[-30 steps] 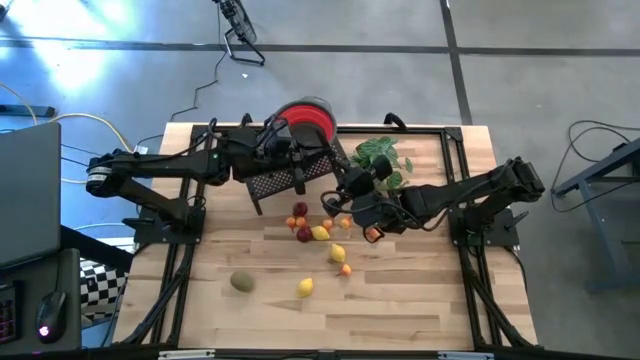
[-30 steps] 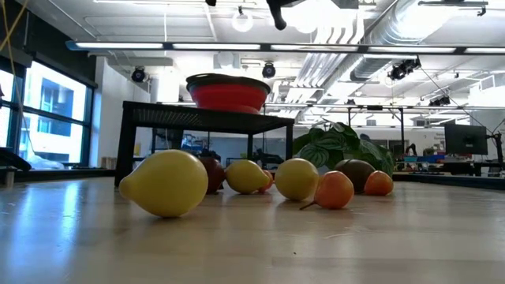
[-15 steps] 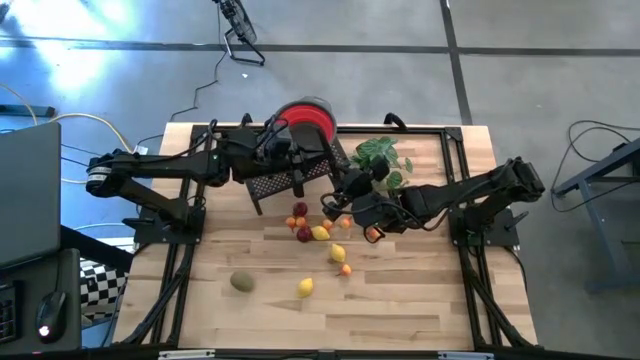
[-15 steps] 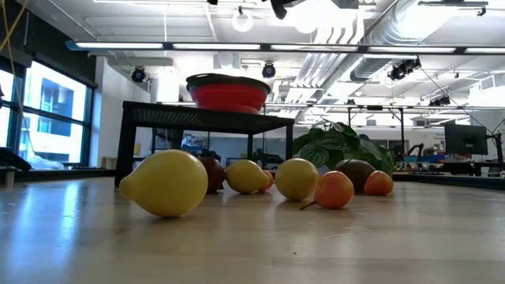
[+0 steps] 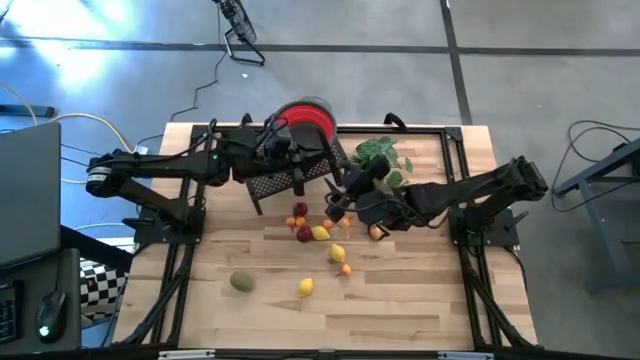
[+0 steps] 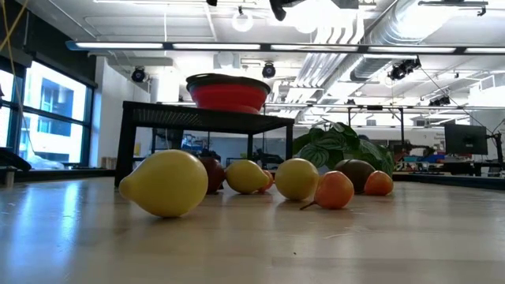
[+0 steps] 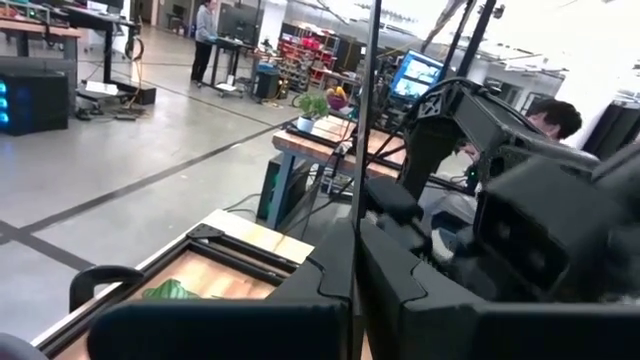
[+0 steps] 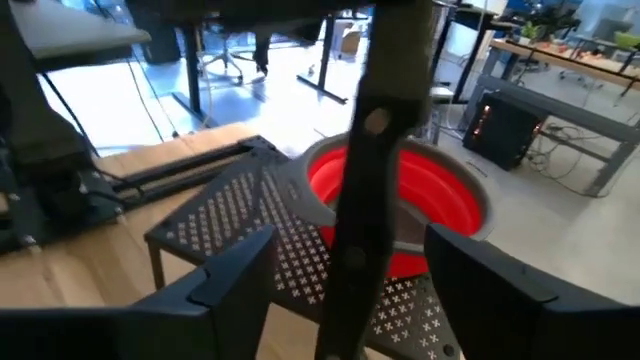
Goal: Pick & Place Fruit
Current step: Put the black knife on the shelf, then put the left green kiwi into the red basket on the shelf
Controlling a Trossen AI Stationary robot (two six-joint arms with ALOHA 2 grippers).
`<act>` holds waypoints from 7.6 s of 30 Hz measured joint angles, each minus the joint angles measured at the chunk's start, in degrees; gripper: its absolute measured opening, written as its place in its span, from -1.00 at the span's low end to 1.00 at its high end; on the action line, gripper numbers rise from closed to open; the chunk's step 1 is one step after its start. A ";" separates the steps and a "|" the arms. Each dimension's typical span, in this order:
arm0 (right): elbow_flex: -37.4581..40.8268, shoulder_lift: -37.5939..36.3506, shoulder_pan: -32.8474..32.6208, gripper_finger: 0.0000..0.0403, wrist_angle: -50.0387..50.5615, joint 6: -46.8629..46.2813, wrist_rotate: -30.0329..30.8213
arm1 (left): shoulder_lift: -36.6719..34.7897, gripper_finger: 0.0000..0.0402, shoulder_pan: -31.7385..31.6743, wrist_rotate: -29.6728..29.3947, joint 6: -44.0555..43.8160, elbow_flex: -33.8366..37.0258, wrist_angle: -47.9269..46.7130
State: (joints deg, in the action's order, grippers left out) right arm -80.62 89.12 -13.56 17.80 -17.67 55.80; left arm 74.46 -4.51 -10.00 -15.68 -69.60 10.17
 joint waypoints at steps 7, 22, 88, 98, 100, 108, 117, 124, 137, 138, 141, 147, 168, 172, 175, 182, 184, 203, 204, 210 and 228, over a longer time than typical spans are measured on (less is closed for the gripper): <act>0.00 -4.98 0.04 0.38 9.07 -0.51 1.86 | -0.02 -1.00 -2.32 0.51 -1.16 0.00 -0.04; 0.00 -15.63 0.04 0.36 38.10 -15.05 -2.27 | -3.90 -1.00 -9.18 5.25 -8.41 -0.02 -7.40; 0.00 -15.63 12.20 -0.78 37.60 -1.97 -14.24 | -17.67 -1.00 -33.99 16.38 -32.03 0.01 -58.70; 0.00 -15.63 12.20 -0.79 37.27 -1.77 -14.26 | -10.42 -1.00 -45.49 30.01 -25.96 0.00 -61.27; 0.00 -15.63 12.20 -0.78 37.23 -1.77 -14.24 | -8.67 -1.00 -46.41 32.08 -24.99 0.00 -61.38; 0.00 -15.63 12.20 -0.78 36.68 -1.77 -14.24 | -2.09 -1.00 -51.02 38.26 -23.31 0.00 -61.36; 0.00 -15.63 12.20 -0.78 36.76 -1.82 -14.24 | 2.31 -1.00 -53.39 42.92 -23.19 0.00 -64.03; 0.00 -15.63 12.20 -0.78 36.36 -2.14 -14.24 | 4.37 -1.00 -53.24 41.21 -21.69 0.00 -68.77; 0.00 -15.63 12.18 -0.78 34.36 -1.99 -14.24 | 4.61 -1.00 -53.24 39.24 -22.03 0.00 -67.77; 0.00 -15.63 12.18 -0.78 34.32 -1.99 -14.24 | 4.61 -1.00 -53.24 38.82 -22.03 0.00 -67.75; 0.00 -15.63 12.17 -0.78 34.30 -1.99 -14.24 | 4.61 -1.00 -53.27 37.90 -22.03 0.00 -67.32; 0.00 -15.63 12.17 -0.78 34.25 -1.99 -14.24 | 4.61 -1.00 -53.24 39.69 -22.08 0.00 -67.17; 0.00 -15.63 12.17 -0.78 34.25 -1.58 -14.24 | 9.96 -1.00 -53.14 41.41 -22.45 0.00 -63.95; 0.00 -15.63 12.22 -0.78 34.25 -1.55 -14.24 | 10.10 -1.00 -53.22 40.75 -22.25 0.00 -63.76; 0.00 -15.63 12.22 -0.78 34.25 -1.55 -14.23 | 10.10 -1.00 -53.22 39.50 -22.21 0.00 -63.71; 0.00 -15.63 12.22 -0.78 34.25 -1.55 -14.24 | 10.07 -0.89 -53.22 33.63 -22.03 -0.02 -64.24; 0.00 -15.63 12.22 -0.78 34.25 -1.55 -14.24 | 10.03 -0.84 -53.20 32.95 -22.01 -0.04 -64.18; 0.00 -15.63 12.20 -0.78 34.25 -1.55 -14.24 | 10.09 -0.58 -53.24 33.07 -18.21 -1.34 -61.09; 0.00 -15.63 12.20 -0.78 34.25 -1.55 -14.24 | 10.10 -0.59 -53.24 32.65 -17.52 -2.20 -61.59; 0.01 -15.63 12.20 -0.78 34.25 -1.55 -14.24 | 10.10 -0.62 -53.24 31.67 -15.18 -8.98 -66.43; 0.01 -15.63 12.20 -0.78 34.30 -1.46 -14.24 | 7.10 -0.97 -45.72 31.19 -5.13 -21.05 -73.03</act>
State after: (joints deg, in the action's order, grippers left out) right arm -80.61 73.49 -1.37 52.10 -19.13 41.56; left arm 81.56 -50.23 21.19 -20.82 -90.65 -62.85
